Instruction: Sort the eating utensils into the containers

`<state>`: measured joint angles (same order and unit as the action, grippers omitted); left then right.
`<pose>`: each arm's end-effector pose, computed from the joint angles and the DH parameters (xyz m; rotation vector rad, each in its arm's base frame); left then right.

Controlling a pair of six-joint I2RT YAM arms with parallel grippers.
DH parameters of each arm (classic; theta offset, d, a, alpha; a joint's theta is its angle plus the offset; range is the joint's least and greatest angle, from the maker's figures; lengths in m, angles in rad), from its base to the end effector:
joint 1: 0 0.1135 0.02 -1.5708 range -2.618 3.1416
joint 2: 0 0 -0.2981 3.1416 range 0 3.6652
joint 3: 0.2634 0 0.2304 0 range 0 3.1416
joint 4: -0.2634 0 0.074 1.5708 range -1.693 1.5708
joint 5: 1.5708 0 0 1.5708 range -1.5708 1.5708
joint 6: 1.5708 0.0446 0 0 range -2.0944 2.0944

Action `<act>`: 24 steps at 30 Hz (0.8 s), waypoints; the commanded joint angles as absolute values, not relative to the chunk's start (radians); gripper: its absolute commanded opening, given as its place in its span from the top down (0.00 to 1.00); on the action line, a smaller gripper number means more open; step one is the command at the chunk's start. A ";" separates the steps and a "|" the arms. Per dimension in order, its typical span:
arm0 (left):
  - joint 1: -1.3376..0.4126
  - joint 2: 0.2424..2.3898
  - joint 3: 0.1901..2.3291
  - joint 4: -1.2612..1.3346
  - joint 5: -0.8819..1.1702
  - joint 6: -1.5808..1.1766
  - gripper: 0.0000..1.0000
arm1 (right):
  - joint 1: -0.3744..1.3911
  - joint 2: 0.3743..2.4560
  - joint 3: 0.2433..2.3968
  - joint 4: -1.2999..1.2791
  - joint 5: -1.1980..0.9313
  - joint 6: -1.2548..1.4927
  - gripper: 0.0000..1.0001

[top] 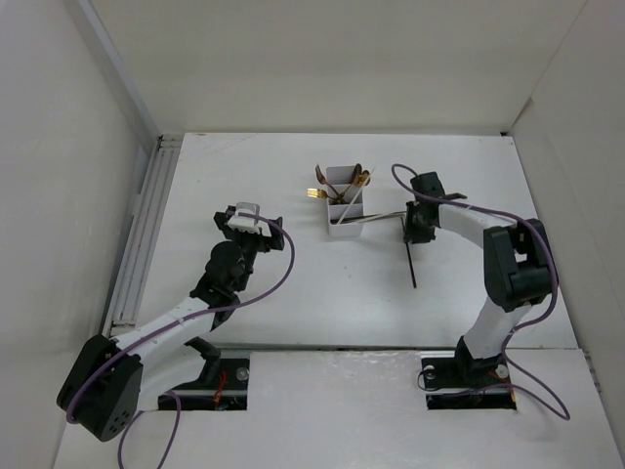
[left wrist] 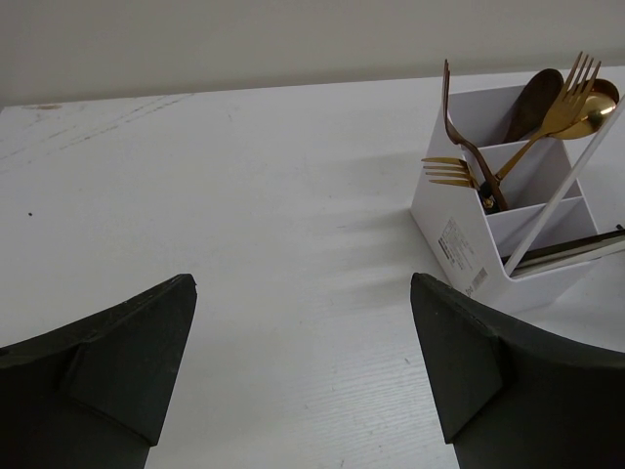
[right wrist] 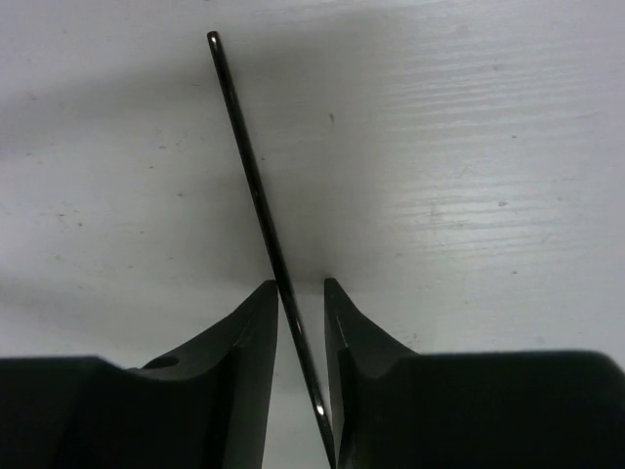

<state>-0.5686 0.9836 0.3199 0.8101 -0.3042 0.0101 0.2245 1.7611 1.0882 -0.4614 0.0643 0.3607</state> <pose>0.1608 -0.0869 0.2889 0.1628 1.4263 -0.2430 0.3300 0.0724 0.2071 0.2033 2.6965 0.0897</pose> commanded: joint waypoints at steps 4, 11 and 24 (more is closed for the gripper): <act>-0.574 0.968 0.311 0.844 -0.310 0.014 0.11 | 0.288 1.718 1.126 -0.526 0.186 0.364 0.68; -0.574 0.968 0.311 0.844 -0.310 0.014 0.11 | 0.285 1.709 1.060 -0.480 0.158 0.373 0.79; -0.574 0.968 0.311 0.844 -0.310 0.014 0.11 | 0.129 1.473 0.962 -0.417 0.274 0.423 1.00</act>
<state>-0.5686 0.9836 0.3199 0.8101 -0.3038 0.0101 0.1478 1.5856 0.9779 -0.4698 0.1917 0.3935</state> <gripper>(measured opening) 0.893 0.009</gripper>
